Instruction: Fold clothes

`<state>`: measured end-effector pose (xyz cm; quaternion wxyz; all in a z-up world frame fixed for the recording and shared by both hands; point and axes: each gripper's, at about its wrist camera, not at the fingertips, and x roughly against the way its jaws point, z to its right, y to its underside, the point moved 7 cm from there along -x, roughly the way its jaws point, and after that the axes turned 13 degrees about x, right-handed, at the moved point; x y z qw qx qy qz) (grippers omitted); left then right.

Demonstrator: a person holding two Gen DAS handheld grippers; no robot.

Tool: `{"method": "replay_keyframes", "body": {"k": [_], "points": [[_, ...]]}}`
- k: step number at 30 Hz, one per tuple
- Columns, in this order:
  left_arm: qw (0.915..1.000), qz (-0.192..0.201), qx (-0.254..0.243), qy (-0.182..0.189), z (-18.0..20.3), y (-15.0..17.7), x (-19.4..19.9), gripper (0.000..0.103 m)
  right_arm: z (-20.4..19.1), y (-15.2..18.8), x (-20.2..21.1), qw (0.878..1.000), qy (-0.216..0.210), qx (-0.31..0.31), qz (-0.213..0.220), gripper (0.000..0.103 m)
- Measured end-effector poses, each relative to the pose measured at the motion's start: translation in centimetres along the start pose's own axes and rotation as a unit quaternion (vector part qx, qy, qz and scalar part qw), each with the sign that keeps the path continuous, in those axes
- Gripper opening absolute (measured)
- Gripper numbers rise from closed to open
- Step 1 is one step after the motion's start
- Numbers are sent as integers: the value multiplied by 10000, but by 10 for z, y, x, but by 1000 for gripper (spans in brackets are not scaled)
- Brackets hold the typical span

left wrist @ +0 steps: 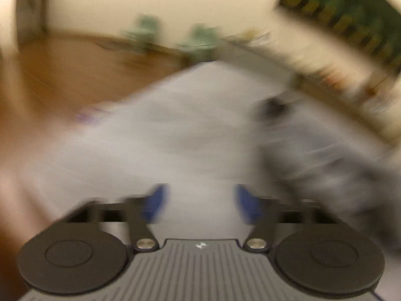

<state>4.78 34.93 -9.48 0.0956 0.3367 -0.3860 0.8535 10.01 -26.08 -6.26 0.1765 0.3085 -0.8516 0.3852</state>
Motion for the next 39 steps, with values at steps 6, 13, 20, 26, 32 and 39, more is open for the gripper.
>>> {"method": "replay_keyframes", "body": {"k": [6,13,20,26,32,39], "points": [[9902,-636,1030,691,19,11,-24,103,12,-9,16,9992,192,-245,260,48],[9894,-940,844,723,29,9,-76,68,19,-9,12,9979,274,-526,258,53],[9768,136,-394,2101,153,-101,-12,9,4,-28,16,9969,220,156,743,51],[9266,1441,-1650,3055,206,-173,103,10,25,-10,9,9978,8,-602,288,53],[9964,-349,-769,-30,-12,-99,-16,16,30,-5,9,9973,139,-717,80,65],[9956,-145,627,-680,-77,-80,-26,25,48,-13,33,9927,115,-1112,460,73]]}}
